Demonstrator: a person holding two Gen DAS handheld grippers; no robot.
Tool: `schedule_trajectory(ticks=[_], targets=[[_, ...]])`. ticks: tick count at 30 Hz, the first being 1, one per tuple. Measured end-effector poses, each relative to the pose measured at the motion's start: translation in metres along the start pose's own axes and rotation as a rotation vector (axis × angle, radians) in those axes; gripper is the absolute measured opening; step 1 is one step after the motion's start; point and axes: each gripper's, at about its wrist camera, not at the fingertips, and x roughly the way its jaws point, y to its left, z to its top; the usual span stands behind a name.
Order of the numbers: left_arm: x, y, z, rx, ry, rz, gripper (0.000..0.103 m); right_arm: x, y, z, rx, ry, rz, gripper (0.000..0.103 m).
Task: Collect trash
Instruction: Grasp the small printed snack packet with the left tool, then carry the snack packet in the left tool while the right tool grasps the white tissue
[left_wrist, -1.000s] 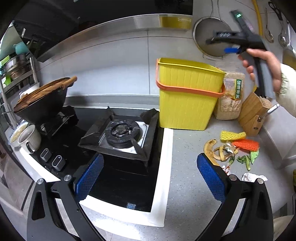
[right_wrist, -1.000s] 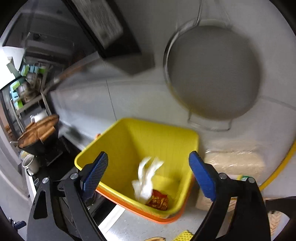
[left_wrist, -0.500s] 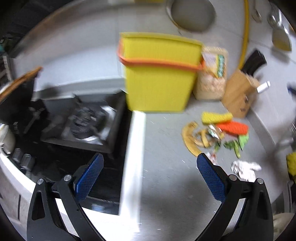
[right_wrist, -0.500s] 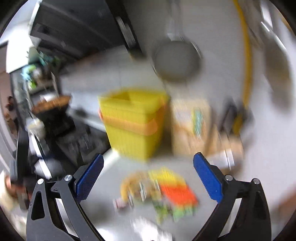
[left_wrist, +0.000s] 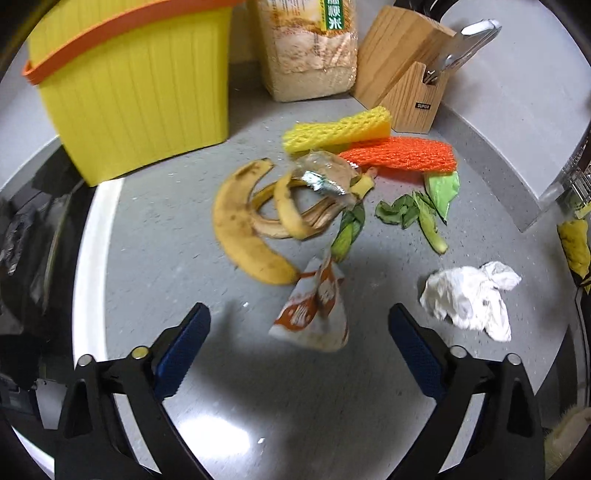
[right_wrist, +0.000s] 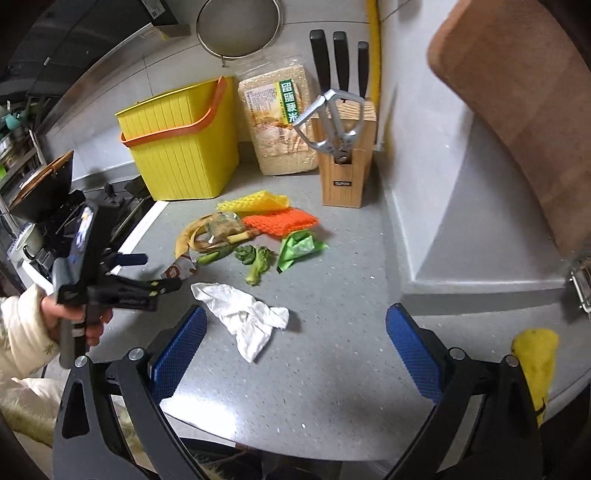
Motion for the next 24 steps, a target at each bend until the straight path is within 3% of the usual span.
schedule_trajectory(ticks=[2, 7, 8, 11, 14, 18, 20, 24], targets=[[0.008, 0.002, 0.005, 0.003, 0.02, -0.004, 0.084, -0.002, -0.003, -0.005, -0.005, 0.005, -0.033, 0.095], [0.017, 0.009, 0.01, -0.007, 0.04, 0.008, 0.056, -0.003, -0.011, -0.01, 0.019, -0.003, -0.051, 0.095], [0.016, 0.011, 0.012, -0.009, 0.041, 0.0, 0.036, -0.002, -0.012, -0.01, 0.025, -0.002, -0.056, 0.095], [0.012, 0.02, 0.013, -0.055, 0.048, -0.08, 0.013, 0.005, -0.016, -0.008, 0.053, 0.007, -0.052, 0.095], [-0.005, 0.033, 0.008, -0.1, 0.019, -0.082, 0.013, 0.017, -0.019, -0.006, 0.1, 0.035, -0.04, 0.095], [-0.06, 0.046, -0.002, -0.169, -0.096, -0.089, 0.013, 0.034, -0.016, -0.004, 0.102, 0.084, 0.003, 0.092], [-0.09, 0.052, -0.012, -0.198, -0.15, -0.065, 0.013, 0.042, -0.012, -0.003, 0.093, 0.1, 0.023, 0.082], [-0.12, 0.06, -0.025, -0.214, -0.197, -0.001, 0.013, 0.067, 0.002, -0.003, 0.029, 0.161, 0.047, 0.082]])
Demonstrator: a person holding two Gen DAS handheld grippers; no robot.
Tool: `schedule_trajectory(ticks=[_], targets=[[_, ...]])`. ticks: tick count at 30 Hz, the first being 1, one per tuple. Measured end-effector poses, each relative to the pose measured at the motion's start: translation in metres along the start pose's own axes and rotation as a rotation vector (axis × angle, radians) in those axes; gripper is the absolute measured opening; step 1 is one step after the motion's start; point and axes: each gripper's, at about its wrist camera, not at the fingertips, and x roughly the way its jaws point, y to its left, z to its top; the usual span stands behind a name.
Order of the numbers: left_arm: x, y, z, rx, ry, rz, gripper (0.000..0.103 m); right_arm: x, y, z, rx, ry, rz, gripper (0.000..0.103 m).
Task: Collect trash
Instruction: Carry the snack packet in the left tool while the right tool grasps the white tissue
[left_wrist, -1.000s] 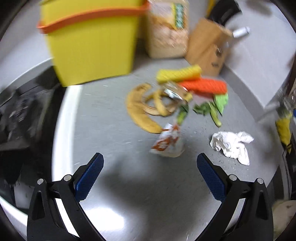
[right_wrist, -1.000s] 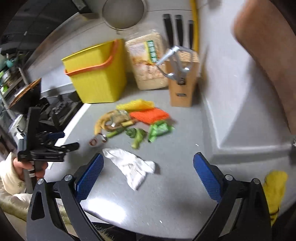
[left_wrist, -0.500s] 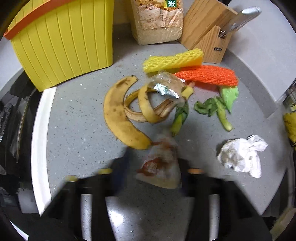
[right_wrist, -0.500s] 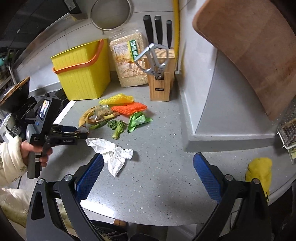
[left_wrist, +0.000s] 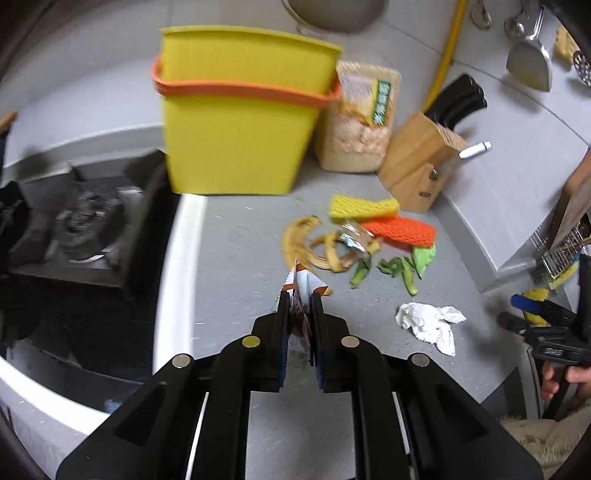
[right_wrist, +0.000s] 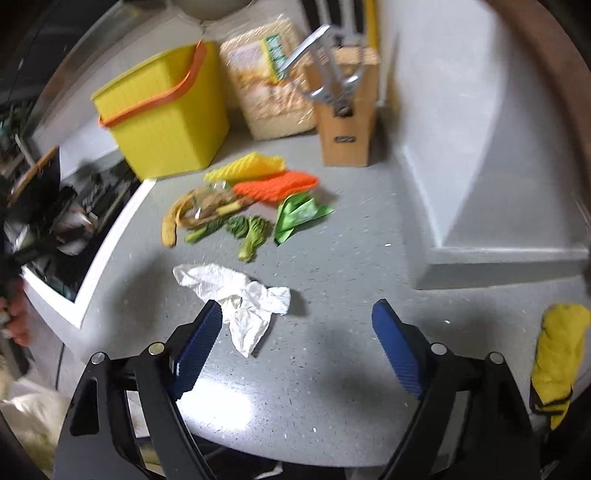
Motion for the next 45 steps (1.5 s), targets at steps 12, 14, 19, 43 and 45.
schedule_trajectory(ticks=[12, 14, 19, 43, 45], targets=[[-0.029, 0.011, -0.002, -0.055, -0.011, 0.078, 0.013, 0.094, 0.04, 0.012, -0.146, 0.173, 0.041, 0.082], [-0.034, 0.012, -0.005, -0.06, -0.015, 0.081, 0.013, 0.102, 0.047, 0.013, -0.167, 0.179, 0.045, 0.083], [-0.037, 0.015, -0.004, -0.064, -0.015, 0.119, 0.013, 0.104, 0.06, 0.015, -0.239, 0.144, 0.053, 0.015], [-0.07, 0.007, 0.147, 0.084, -0.3, 0.205, 0.013, -0.038, 0.045, 0.043, -0.083, -0.165, 0.085, 0.011], [-0.071, 0.006, 0.172, 0.123, -0.339, 0.211, 0.013, -0.04, 0.039, 0.042, -0.044, -0.158, 0.11, 0.011]])
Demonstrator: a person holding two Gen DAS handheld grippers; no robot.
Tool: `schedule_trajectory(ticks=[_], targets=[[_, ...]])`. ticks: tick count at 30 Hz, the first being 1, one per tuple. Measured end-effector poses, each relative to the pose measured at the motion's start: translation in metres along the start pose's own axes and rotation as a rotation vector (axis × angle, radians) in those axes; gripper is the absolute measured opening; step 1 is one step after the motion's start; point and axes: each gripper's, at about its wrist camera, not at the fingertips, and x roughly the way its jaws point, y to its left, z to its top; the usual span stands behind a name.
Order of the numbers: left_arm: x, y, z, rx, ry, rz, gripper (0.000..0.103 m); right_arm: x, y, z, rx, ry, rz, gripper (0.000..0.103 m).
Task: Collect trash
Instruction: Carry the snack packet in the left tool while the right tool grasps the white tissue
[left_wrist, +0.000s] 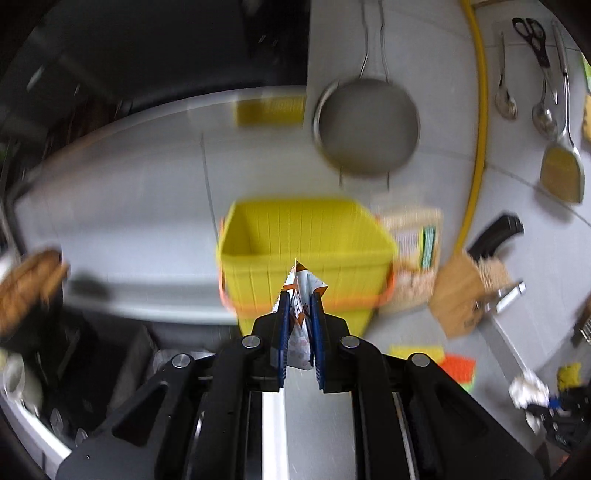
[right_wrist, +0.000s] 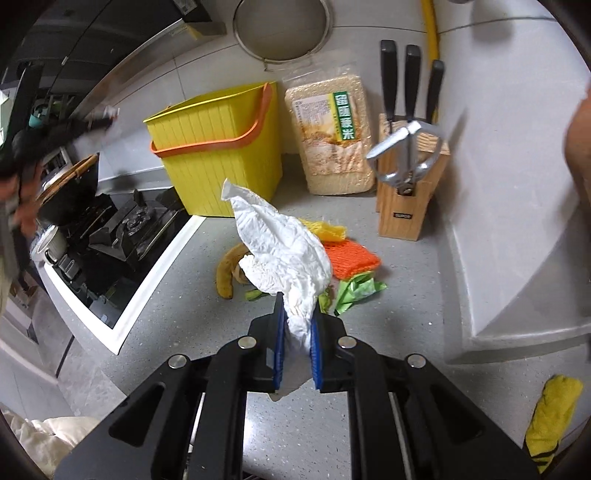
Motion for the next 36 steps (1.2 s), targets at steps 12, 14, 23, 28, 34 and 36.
schedule_trajectory(ticks=[12, 14, 23, 28, 34, 36], targets=[[0.121, -0.001, 0.074, 0.039, 0.092, 0.027, 0.013, -0.021, -0.003, -0.014, 0.025, -0.024, -0.045, 0.011], [0.134, -0.002, 0.072, 0.033, 0.115, 0.019, 0.018, -0.024, -0.006, -0.015, 0.036, -0.028, -0.051, 0.011], [0.113, 0.011, 0.069, 0.003, 0.054, 0.05, 0.099, -0.023, -0.009, -0.015, 0.054, -0.027, -0.054, 0.011], [0.058, 0.011, 0.035, -0.005, -0.016, 0.006, 0.099, -0.011, 0.003, -0.007, 0.025, -0.019, -0.014, 0.011], [-0.006, 0.003, -0.061, -0.033, 0.023, -0.031, 0.099, 0.006, 0.026, 0.054, -0.066, -0.081, 0.042, 0.011], [-0.016, 0.001, -0.094, -0.029, 0.078, -0.02, 0.099, 0.009, 0.037, 0.096, -0.106, -0.147, 0.069, 0.011]])
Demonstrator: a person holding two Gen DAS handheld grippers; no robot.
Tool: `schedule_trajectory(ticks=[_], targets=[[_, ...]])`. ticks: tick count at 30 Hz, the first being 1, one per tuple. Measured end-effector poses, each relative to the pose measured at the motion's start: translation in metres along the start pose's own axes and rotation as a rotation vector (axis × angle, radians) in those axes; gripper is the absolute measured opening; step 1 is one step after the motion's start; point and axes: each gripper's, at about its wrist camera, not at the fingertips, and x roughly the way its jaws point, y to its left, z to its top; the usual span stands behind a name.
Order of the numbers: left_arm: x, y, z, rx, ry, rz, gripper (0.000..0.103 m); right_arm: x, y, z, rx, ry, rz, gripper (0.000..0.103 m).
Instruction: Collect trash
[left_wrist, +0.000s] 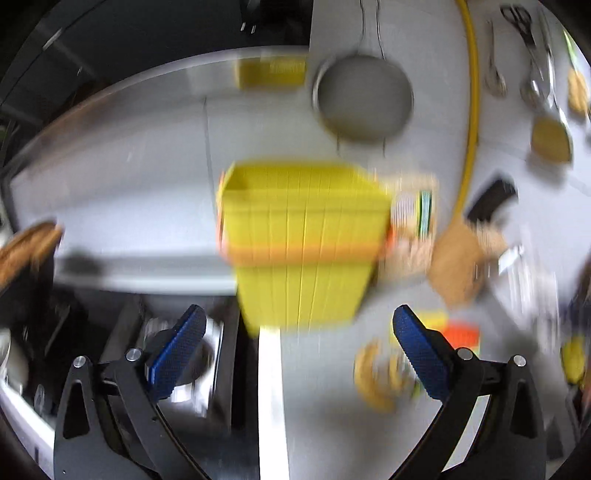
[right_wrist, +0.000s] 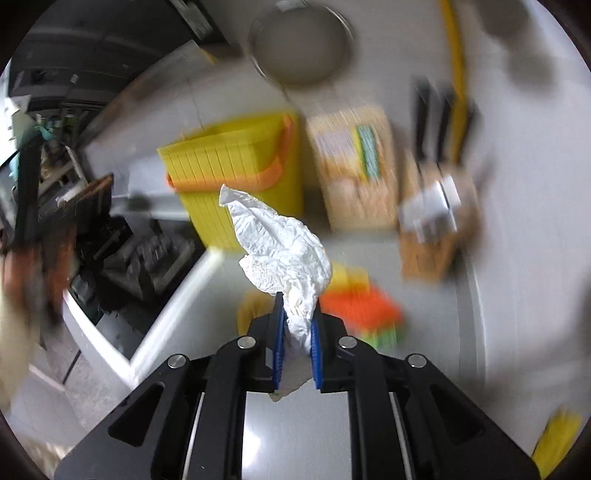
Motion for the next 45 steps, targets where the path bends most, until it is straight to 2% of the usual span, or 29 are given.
schedule_trajectory(ticks=[2, 3, 5, 7, 10, 14, 15, 16, 17, 21, 22, 23, 25, 28, 29, 31, 34, 36, 38, 41, 45], targets=[[-0.008, 0.002, -0.039, -0.005, 0.074, 0.024, 0.099, 0.014, 0.008, 0.041, -0.037, -0.047, 0.022, 0.011], [-0.011, 0.004, -0.05, -0.013, 0.098, 0.028, 0.099, 0.028, 0.016, 0.072, -0.065, -0.067, 0.039, 0.011], [-0.021, 0.011, -0.078, -0.056, 0.144, 0.043, 0.099, 0.05, 0.027, 0.105, -0.1, -0.066, 0.059, 0.012], [-0.034, 0.017, -0.095, -0.093, 0.157, 0.081, 0.099, 0.085, 0.042, 0.143, -0.143, -0.051, 0.051, 0.012], [-0.053, 0.029, -0.107, -0.16, 0.145, 0.133, 0.099, 0.135, 0.058, 0.172, -0.154, 0.013, 0.038, 0.012], [-0.076, 0.044, -0.117, -0.278, 0.13, 0.15, 0.099, 0.18, 0.071, 0.18, -0.14, 0.078, 0.044, 0.015], [-0.081, 0.047, -0.12, -0.303, 0.127, 0.143, 0.099, 0.186, 0.075, 0.181, -0.14, 0.079, 0.064, 0.022], [-0.082, 0.046, -0.121, -0.307, 0.126, 0.149, 0.099, 0.192, 0.079, 0.181, -0.142, 0.102, 0.092, 0.046], [-0.085, 0.047, -0.123, -0.305, 0.127, 0.162, 0.099, 0.196, 0.081, 0.181, -0.15, 0.119, 0.1, 0.054], [-0.085, 0.052, -0.122, -0.305, 0.125, 0.188, 0.099, 0.179, 0.083, 0.184, -0.177, 0.063, 0.119, 0.058], [-0.085, 0.054, -0.121, -0.306, 0.125, 0.187, 0.099, 0.173, 0.082, 0.186, -0.185, 0.039, 0.114, 0.069], [-0.084, 0.055, -0.12, -0.305, 0.126, 0.187, 0.099, 0.166, 0.08, 0.187, -0.194, 0.018, 0.097, 0.072], [-0.078, 0.054, -0.115, -0.294, 0.125, 0.179, 0.099, 0.147, 0.075, 0.187, -0.199, -0.022, 0.085, 0.072], [-0.068, 0.048, -0.105, -0.25, 0.115, 0.156, 0.099, 0.105, 0.067, 0.171, -0.175, -0.097, 0.15, 0.073], [-0.064, 0.046, -0.104, -0.243, 0.117, 0.148, 0.099, 0.085, 0.063, 0.156, -0.18, -0.122, 0.172, 0.075], [-0.053, 0.041, -0.1, -0.229, 0.131, 0.116, 0.099, 0.058, 0.055, 0.129, -0.199, -0.126, 0.193, 0.078], [-0.036, 0.031, -0.099, -0.196, 0.159, 0.078, 0.099, 0.023, 0.038, 0.067, -0.173, -0.08, 0.207, 0.081], [-0.023, 0.024, -0.099, -0.186, 0.183, 0.052, 0.099, 0.01, 0.024, 0.017, -0.142, -0.009, 0.167, 0.081], [-0.007, 0.016, -0.1, -0.174, 0.212, 0.012, 0.099, 0.001, 0.01, -0.032, -0.127, 0.074, 0.09, 0.081], [0.018, -0.001, -0.098, -0.133, 0.246, -0.041, 0.099, -0.007, -0.007, -0.089, -0.076, 0.179, 0.004, 0.081], [0.053, -0.026, -0.091, -0.043, 0.268, -0.078, 0.099, -0.024, -0.021, -0.132, 0.008, 0.225, -0.082, 0.081]])
